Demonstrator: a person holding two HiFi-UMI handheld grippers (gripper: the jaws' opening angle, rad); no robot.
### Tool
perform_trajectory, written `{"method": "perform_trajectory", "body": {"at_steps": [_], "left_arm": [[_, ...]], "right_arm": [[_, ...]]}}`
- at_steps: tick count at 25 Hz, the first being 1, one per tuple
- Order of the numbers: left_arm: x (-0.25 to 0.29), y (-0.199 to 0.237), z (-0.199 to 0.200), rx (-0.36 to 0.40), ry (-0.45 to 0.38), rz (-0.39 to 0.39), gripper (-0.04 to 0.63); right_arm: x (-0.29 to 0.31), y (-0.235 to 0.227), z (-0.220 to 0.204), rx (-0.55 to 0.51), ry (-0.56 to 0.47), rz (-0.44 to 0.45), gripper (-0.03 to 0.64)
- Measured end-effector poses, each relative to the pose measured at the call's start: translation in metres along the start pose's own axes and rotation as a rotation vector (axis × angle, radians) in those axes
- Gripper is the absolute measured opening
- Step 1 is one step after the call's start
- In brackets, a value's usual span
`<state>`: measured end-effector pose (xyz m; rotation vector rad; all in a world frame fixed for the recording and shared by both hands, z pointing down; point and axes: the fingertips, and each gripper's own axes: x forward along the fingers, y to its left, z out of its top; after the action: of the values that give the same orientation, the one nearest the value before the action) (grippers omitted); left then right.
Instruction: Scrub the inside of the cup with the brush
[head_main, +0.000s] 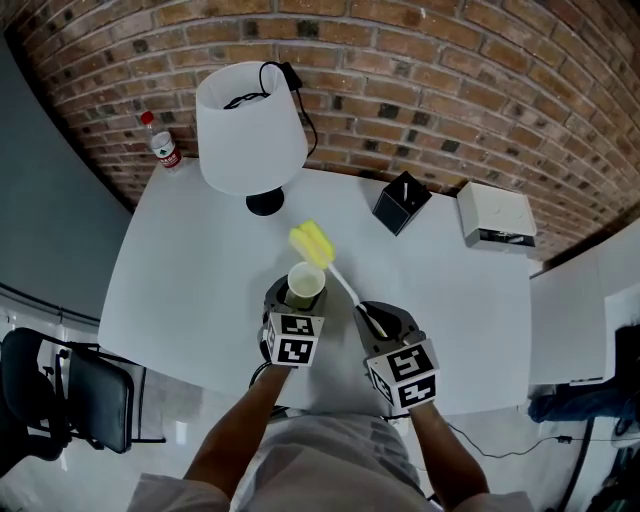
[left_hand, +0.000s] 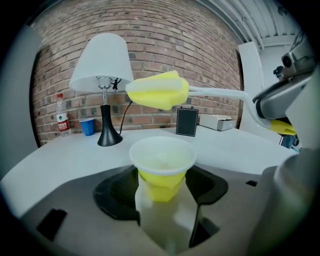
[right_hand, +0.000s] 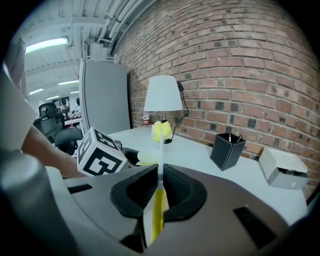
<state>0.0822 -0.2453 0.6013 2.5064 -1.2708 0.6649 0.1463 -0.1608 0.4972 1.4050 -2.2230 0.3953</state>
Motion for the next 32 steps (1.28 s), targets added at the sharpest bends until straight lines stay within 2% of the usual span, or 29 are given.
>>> {"method": "perform_trajectory", "body": {"at_steps": [6, 13, 20, 26, 32], "left_arm": [[-0.018, 0.006, 0.015, 0.11, 0.002, -0.053, 0.296], [-0.049, 0.026, 0.033, 0.278, 0.022, -0.087, 0.284], [-0.074, 0.039, 0.037, 0.429, 0.049, -0.111, 0.272], [-0.087, 0.039, 0.032, 0.589, 0.081, -0.155, 0.272], [-0.092, 0.044, 0.028, 0.679, 0.105, -0.181, 0.272]], "right_arm": [[-0.009, 0.001, 0.009, -0.132, 0.044, 0.027, 0.029], [-0.031, 0.008, 0.028, -0.35, 0.087, 0.057, 0.029], [-0.053, 0.016, 0.044, -0.613, 0.154, 0.033, 0.029], [-0.065, 0.028, 0.059, -0.852, 0.21, 0.027, 0.029], [-0.066, 0.041, 0.064, -1.109, 0.3, 0.02, 0.029]]}}
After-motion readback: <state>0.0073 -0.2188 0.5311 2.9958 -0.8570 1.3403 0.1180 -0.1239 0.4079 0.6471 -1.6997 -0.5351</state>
